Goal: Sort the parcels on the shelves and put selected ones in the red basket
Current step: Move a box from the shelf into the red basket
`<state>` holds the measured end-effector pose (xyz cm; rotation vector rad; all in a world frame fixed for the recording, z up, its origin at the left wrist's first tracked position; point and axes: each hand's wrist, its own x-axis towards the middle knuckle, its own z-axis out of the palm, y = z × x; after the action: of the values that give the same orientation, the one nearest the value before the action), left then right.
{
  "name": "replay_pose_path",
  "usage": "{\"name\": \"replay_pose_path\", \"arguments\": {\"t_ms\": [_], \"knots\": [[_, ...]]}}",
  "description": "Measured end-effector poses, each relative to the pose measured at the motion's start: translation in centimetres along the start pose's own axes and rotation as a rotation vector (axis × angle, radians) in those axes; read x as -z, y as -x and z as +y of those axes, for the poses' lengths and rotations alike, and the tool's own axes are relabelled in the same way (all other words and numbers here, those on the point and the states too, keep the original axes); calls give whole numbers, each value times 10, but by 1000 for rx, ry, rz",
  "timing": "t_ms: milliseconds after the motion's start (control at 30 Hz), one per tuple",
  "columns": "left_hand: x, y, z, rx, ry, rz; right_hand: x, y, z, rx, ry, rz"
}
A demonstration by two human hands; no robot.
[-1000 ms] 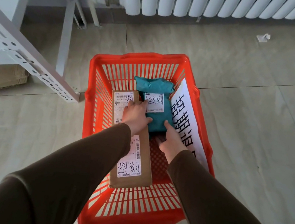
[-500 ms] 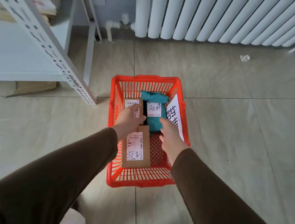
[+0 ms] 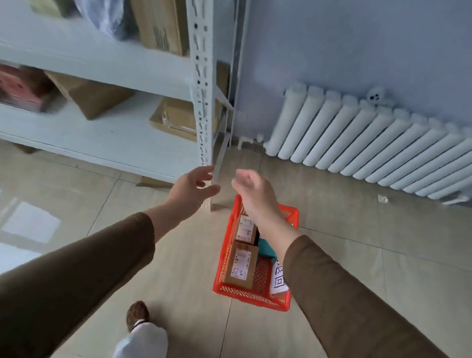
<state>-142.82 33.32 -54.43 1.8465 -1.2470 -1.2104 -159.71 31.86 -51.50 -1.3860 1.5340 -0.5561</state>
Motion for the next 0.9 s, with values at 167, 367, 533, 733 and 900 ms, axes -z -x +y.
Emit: {"name": "replay_pose_path", "arguments": {"t_ms": [167,367,533,733,900], "knots": [[125,61,46,-44,34,117,-33,35,-121,189,124,-70],[285,105,37,-134,-1,188,-125,58,-247,346,181,-89],[418,113,6,-173,-49,232,-219,62,-330,381,178,-132],[536,107,-20,-188,-60,298,-308,57,-405,459,191,-138],[603,81,-37,-181,-41,328,-365,36,-447,493,180,-164]]}}
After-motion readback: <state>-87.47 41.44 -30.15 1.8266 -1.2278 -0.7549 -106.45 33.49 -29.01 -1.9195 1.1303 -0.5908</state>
